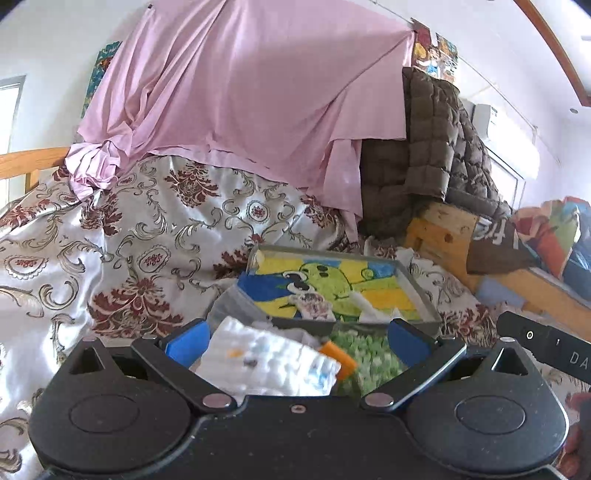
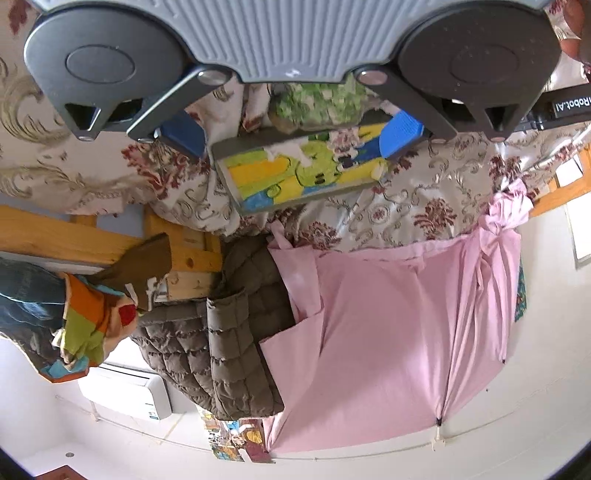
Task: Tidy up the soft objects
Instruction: 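Withdraw both open tools from the tray back over the pile, then move right tool to the orange-blue striped cloth while left tool reaches the navy striped cloth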
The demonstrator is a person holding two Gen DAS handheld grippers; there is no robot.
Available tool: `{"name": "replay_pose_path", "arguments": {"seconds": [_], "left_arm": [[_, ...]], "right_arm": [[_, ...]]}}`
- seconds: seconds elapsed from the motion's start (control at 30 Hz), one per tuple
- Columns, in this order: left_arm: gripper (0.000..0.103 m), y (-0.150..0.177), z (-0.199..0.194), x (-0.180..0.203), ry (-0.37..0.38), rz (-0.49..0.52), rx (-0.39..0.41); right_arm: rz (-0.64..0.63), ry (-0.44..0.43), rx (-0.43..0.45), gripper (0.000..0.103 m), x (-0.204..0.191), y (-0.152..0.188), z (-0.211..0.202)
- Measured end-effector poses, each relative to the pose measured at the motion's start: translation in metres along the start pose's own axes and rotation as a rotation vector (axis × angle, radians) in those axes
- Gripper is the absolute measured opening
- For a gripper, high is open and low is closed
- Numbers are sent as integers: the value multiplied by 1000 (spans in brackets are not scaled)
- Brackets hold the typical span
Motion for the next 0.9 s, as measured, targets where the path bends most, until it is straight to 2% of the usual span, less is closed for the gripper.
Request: {"name": "replay_pose_path", "arguments": {"seconds": [0.23,0.4,0.53,0.67,0.9], "left_arm": [[102,20,-10,-14,-32,16,-35],[102,32,-18,-21,-34,34,-24],[102,43,-22,-26,-17,62,-35],[102,53,-21,-28,28,63,-87],[102,78,-22,-24,58,63,-138]], "right_arm": [[7,110,-83,103,-6,23,-11],[78,134,-142,103,-2,42,-19],[96,155,-157,103,1,52,-30],[101,125,-207,103,-4,60,-32],[139,79,-279,103,-6,69,-30]]}}
Point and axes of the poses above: each gripper's, at about its wrist camera, not at the fingertips, and z roughly the way its jaws point, x to its right, y to its underside, the point moved 7 cm from there along z, roughly the way its jaws point, and after that the axes turned 6 degrees about -x, right-handed, at the moved point
